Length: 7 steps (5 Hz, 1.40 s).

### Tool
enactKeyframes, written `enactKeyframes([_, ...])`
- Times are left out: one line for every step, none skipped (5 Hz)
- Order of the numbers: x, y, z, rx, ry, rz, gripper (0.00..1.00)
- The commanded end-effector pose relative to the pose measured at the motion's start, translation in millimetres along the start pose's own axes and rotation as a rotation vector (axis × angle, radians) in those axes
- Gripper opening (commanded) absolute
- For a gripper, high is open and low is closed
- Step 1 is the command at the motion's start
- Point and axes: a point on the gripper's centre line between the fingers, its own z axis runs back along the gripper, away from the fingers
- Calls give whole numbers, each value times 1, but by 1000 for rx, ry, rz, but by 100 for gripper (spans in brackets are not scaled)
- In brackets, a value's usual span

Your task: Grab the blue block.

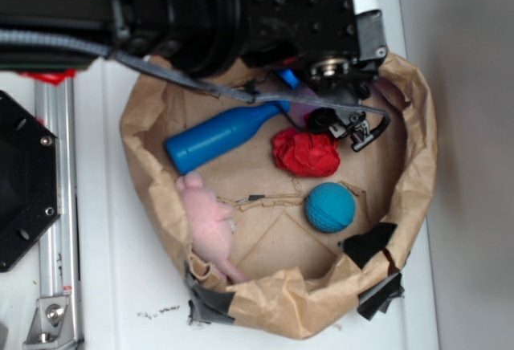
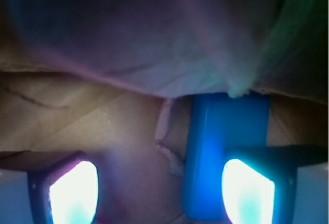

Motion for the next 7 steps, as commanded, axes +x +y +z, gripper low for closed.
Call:
enactKeyframes([8,37,5,26,-46,41,100])
enactKeyframes([-6,56,12,16,-38,50,100])
enactKeyframes([-14,60,19,9,-39,49,100])
enactKeyframes([-7,53,14,20,-29,56,100])
enactKeyframes([4,46,-3,44,-2,49,100])
enactKeyframes([11,35,-19,52,25,28,100])
enactKeyframes([9,27,-28,63,37,-17,100])
